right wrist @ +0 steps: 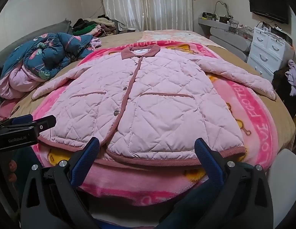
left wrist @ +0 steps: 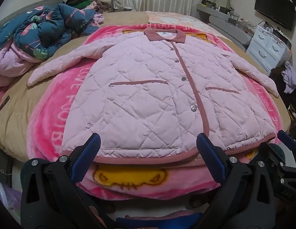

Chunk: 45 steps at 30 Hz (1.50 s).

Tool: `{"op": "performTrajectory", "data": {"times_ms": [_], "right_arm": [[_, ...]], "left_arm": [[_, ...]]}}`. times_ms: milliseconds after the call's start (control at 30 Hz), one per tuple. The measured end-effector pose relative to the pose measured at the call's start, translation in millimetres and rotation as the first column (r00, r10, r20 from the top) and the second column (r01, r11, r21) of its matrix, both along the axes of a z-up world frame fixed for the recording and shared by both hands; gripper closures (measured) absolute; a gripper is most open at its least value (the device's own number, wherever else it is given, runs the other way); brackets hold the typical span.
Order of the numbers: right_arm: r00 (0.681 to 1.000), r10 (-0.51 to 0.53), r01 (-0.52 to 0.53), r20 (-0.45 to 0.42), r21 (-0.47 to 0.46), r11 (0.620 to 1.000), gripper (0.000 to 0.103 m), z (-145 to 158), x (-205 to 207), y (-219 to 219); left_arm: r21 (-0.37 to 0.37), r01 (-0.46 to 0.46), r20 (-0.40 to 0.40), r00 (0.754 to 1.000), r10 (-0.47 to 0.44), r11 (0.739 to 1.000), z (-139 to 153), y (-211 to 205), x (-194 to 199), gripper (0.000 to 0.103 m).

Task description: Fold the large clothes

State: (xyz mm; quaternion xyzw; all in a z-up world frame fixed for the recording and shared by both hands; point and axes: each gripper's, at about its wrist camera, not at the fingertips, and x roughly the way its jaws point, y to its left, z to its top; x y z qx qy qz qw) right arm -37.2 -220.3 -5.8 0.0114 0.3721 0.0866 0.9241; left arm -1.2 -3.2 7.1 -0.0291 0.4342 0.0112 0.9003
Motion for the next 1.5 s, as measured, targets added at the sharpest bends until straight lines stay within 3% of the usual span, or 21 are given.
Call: {"op": "performTrajectory", "data": {"times_ms": [1500], "right_arm": [[1.0,0.007,-0.007,0.003,-0.005,1.0,0.004,0.8,-2.2,4.1]], "left_arm": [[-0.013,0.01,0.003,1.0,-0.01,1.0,5.5,-1.7,-1.6,0.009]]}}
